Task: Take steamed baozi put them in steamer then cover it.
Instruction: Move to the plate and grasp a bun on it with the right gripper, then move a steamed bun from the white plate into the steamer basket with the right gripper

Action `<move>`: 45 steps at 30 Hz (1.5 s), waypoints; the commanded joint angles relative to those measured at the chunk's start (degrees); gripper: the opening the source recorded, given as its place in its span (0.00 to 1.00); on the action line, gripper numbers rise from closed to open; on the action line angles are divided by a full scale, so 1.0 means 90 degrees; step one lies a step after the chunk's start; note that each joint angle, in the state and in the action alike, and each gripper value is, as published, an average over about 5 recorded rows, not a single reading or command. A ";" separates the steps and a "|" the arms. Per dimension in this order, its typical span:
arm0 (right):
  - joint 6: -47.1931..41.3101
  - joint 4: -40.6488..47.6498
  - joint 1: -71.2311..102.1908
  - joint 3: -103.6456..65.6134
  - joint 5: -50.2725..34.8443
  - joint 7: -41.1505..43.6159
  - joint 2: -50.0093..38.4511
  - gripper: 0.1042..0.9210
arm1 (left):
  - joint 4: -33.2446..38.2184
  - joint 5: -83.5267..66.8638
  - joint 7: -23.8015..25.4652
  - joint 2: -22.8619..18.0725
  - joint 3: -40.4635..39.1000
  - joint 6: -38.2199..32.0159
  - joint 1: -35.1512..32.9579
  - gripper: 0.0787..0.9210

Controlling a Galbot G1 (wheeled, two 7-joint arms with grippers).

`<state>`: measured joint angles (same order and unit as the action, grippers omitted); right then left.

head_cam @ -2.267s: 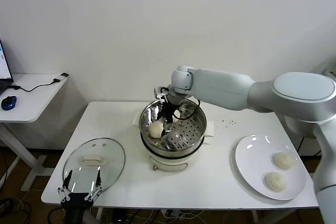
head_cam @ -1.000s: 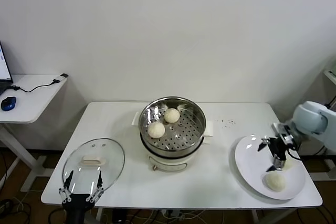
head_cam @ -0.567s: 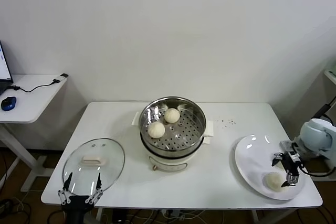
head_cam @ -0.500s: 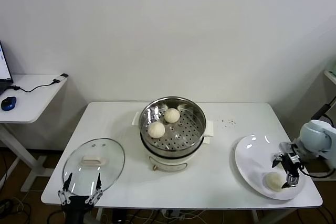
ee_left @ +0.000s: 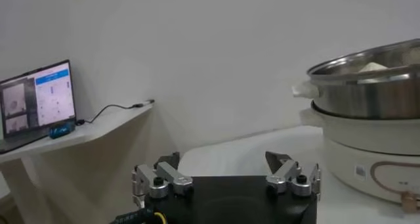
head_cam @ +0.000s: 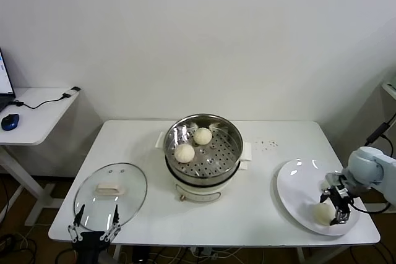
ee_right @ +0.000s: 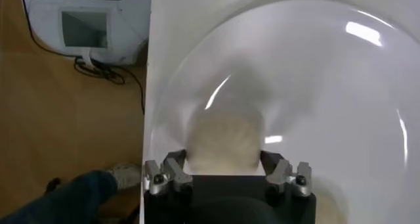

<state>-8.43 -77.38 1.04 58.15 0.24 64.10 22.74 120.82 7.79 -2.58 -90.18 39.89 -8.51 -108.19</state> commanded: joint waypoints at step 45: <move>0.5405 0.0814 -0.3776 0.1382 0.1387 0.0984 0.5824 0.69 | 0.0120 -0.0103 0.0050 -0.0044 0.0035 0.0164 -0.0043 0.88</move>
<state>35.59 -69.96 -36.26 71.11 8.50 73.30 65.08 121.88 8.05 -2.16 -90.64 39.80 -7.27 -108.60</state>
